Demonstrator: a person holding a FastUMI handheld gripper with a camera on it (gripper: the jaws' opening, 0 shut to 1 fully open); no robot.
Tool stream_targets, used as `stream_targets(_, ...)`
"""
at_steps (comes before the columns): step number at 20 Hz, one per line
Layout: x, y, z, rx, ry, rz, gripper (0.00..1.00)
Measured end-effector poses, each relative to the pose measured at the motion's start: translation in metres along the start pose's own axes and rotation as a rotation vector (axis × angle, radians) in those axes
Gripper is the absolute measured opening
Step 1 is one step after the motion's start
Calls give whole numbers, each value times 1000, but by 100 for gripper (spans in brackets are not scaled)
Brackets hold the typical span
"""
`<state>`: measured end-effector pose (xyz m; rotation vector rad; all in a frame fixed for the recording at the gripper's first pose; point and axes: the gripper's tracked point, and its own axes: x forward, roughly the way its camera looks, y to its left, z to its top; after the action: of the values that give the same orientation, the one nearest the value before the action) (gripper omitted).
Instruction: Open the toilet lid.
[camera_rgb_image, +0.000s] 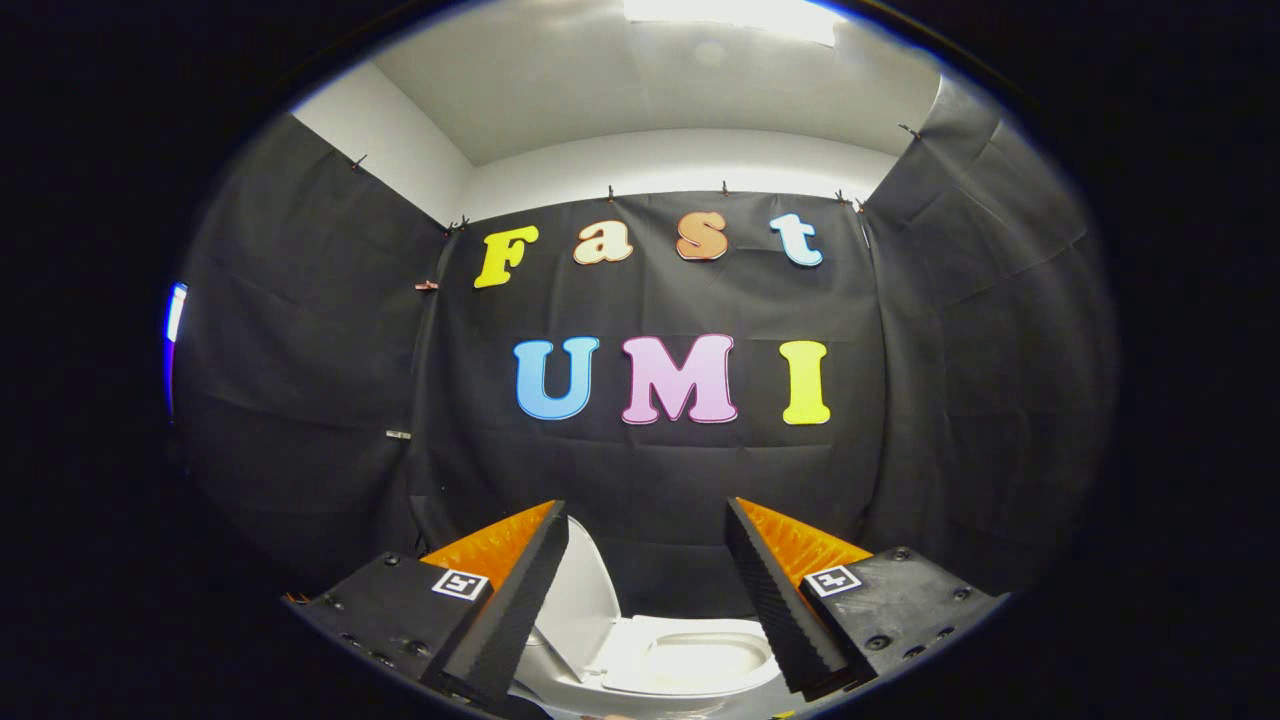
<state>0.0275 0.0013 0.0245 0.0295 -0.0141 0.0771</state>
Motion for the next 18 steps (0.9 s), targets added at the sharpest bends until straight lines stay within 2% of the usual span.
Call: stream_targets(18, -3, -1, 0, 4, 2, -3, 99)
